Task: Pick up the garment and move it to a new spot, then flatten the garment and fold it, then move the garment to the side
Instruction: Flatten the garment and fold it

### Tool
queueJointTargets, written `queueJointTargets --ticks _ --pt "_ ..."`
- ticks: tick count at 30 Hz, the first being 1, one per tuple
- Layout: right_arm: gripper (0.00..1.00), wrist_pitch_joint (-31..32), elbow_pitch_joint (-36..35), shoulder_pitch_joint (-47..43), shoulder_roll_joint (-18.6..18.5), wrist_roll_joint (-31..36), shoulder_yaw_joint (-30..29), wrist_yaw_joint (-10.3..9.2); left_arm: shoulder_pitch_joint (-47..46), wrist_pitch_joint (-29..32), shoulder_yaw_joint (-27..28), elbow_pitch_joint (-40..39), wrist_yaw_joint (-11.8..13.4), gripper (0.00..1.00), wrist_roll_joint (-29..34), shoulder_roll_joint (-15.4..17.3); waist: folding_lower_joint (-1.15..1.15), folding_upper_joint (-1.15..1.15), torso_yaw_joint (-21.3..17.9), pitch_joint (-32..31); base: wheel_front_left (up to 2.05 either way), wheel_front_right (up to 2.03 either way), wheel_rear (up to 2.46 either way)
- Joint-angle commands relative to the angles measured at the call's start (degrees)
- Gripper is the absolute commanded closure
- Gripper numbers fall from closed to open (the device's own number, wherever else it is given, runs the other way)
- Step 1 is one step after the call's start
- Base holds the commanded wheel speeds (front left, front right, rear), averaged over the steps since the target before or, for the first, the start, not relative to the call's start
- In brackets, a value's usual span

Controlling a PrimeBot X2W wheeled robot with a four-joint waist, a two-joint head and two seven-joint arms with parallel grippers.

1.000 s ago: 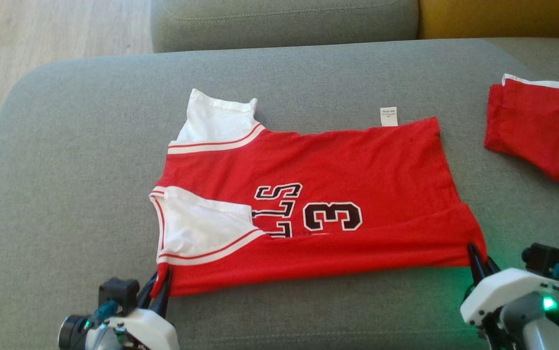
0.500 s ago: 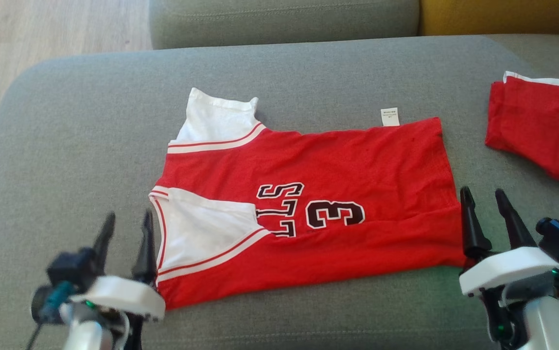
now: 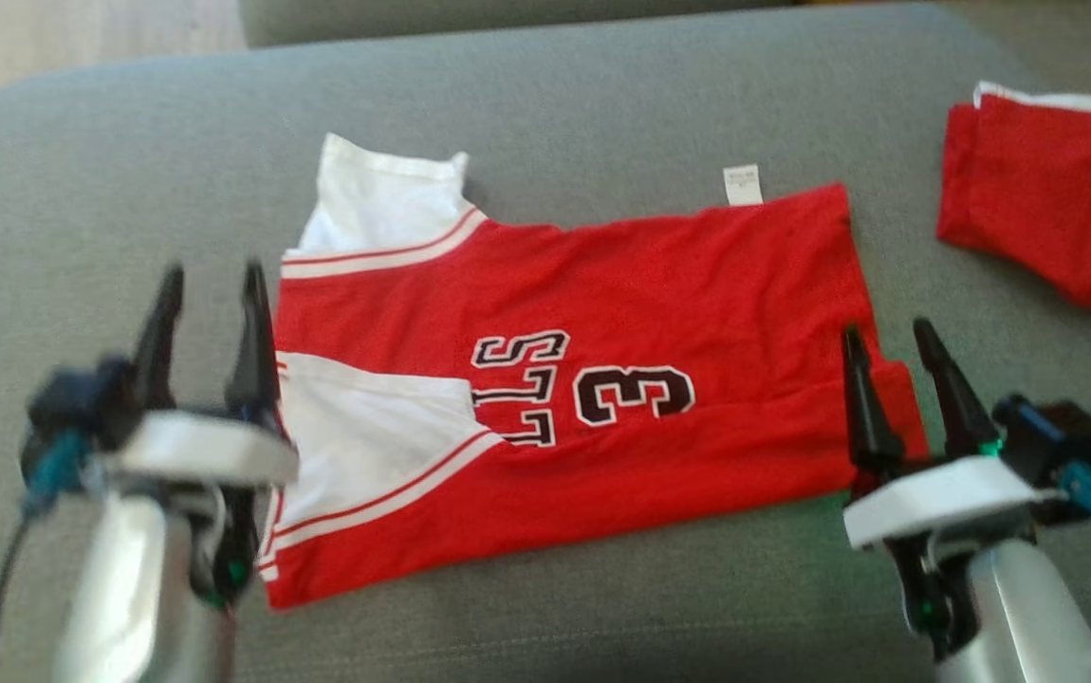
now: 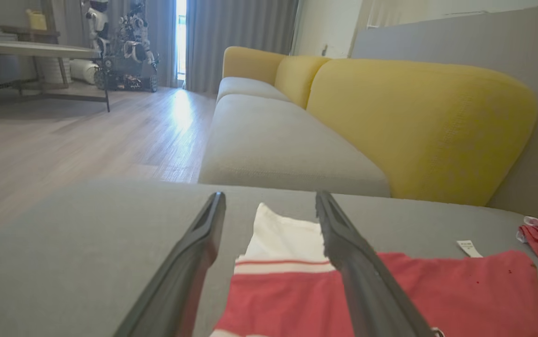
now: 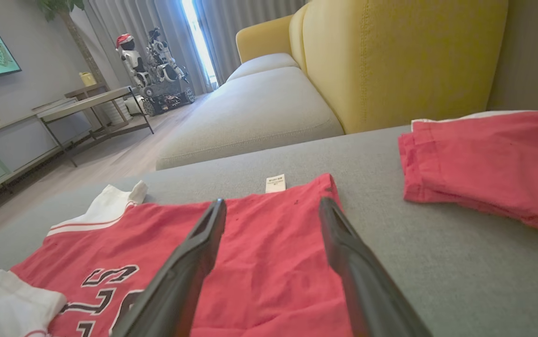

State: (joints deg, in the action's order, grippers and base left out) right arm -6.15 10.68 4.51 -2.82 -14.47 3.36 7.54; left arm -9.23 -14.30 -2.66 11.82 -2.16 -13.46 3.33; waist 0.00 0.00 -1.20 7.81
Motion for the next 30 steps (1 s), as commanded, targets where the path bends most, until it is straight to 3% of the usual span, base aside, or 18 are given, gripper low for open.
queueJointTargets --ticks 1,6,7,12,17,24,30 --pt "0.00 -0.83 -2.22 4.54 -0.14 0.55 2.08 -0.05 -7.38 -0.18 1.93 0.21 -1.09 0.00 1.08 2.65 0.00 0.00 -2.22 3.28 0.00 0.00 0.00" --pt "0.00 -1.10 -2.76 10.43 -0.09 1.54 5.49 -0.05 -21.74 11.25 0.87 6.34 -3.76 0.00 1.08 10.42 0.00 0.00 -6.39 9.59 0.00 0.00 0.00" --pt "0.00 -1.10 -2.76 10.43 -0.09 1.54 5.49 -0.05 -21.74 11.25 0.87 6.34 -3.76 0.00 1.08 10.42 0.00 0.00 -6.39 9.59 0.00 0.00 0.00" --pt "0.00 -2.42 -2.31 15.02 -0.07 0.33 8.69 -0.05 -32.36 23.46 0.47 12.98 -5.03 0.00 -3.65 16.54 0.00 0.00 -10.00 13.88 0.00 0.00 0.00" --pt "0.00 -4.41 -1.54 17.81 -0.07 -1.31 11.29 -0.05 -39.32 32.26 -5.28 17.73 -5.29 0.00 -6.78 23.16 0.00 0.00 -12.69 16.74 0.00 0.00 0.00" --pt "0.00 -6.49 0.32 19.17 -0.07 -3.03 13.65 -0.05 -44.33 38.06 -13.67 21.96 -5.31 0.00 -9.80 30.44 0.00 0.00 -15.03 18.47 0.00 0.00 0.00" --pt "0.00 -7.39 1.56 19.47 -0.06 -3.58 14.28 -0.05 -46.84 39.86 -16.25 26.06 -5.32 0.00 -12.01 32.33 0.00 0.00 -15.74 18.76 0.00 0.00 0.00"
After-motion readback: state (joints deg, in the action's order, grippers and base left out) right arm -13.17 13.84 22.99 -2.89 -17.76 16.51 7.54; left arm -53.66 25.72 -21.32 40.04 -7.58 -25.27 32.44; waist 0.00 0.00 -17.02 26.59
